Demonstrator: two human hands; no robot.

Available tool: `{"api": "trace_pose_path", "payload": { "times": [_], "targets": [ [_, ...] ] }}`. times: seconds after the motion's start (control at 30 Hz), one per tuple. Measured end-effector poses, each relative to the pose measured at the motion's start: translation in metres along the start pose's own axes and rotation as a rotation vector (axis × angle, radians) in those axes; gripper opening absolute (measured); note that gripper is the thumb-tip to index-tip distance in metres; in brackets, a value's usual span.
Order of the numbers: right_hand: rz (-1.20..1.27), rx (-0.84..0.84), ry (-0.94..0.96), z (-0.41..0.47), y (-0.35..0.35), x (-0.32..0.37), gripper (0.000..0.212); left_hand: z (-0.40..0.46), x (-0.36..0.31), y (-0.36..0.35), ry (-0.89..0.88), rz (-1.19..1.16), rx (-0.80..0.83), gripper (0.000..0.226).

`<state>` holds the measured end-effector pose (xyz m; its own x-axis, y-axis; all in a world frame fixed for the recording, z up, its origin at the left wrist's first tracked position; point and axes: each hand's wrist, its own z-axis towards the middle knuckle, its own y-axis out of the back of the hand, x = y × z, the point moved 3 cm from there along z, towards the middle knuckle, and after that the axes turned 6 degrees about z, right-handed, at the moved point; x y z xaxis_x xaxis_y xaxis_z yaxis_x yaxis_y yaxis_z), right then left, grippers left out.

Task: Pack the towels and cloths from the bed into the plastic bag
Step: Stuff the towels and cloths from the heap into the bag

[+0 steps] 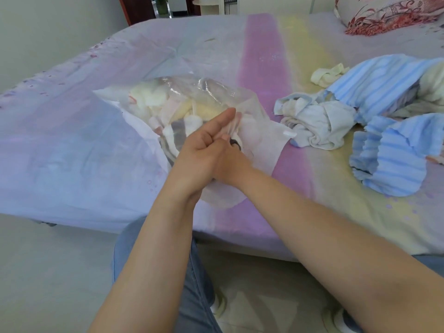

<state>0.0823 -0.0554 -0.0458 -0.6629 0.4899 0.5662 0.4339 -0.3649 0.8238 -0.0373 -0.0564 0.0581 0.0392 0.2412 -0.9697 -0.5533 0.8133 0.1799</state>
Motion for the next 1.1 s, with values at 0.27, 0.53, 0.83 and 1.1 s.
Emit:
{"api": "trace_pose_path", "payload": {
  "times": [0.27,0.53,0.83,1.1],
  "targets": [
    [0.062,0.065,0.029,0.032,-0.01,0.005,0.045,0.004,0.005,0.015,0.037,-0.051,-0.062,0.049],
    [0.059,-0.285,0.09,-0.116,0.043,-0.052,0.035,0.007,0.017,-0.011,0.029,-0.075,-0.007,0.042],
    [0.046,-0.988,-0.637,-0.165,0.151,-0.179,0.084,0.012,0.025,-0.038,0.053,-0.057,0.025,0.044],
    [0.121,-0.654,-0.493,-0.164,0.124,-0.163,0.062,0.014,0.029,-0.04,0.046,-0.088,-0.007,0.046]
  ]
}}
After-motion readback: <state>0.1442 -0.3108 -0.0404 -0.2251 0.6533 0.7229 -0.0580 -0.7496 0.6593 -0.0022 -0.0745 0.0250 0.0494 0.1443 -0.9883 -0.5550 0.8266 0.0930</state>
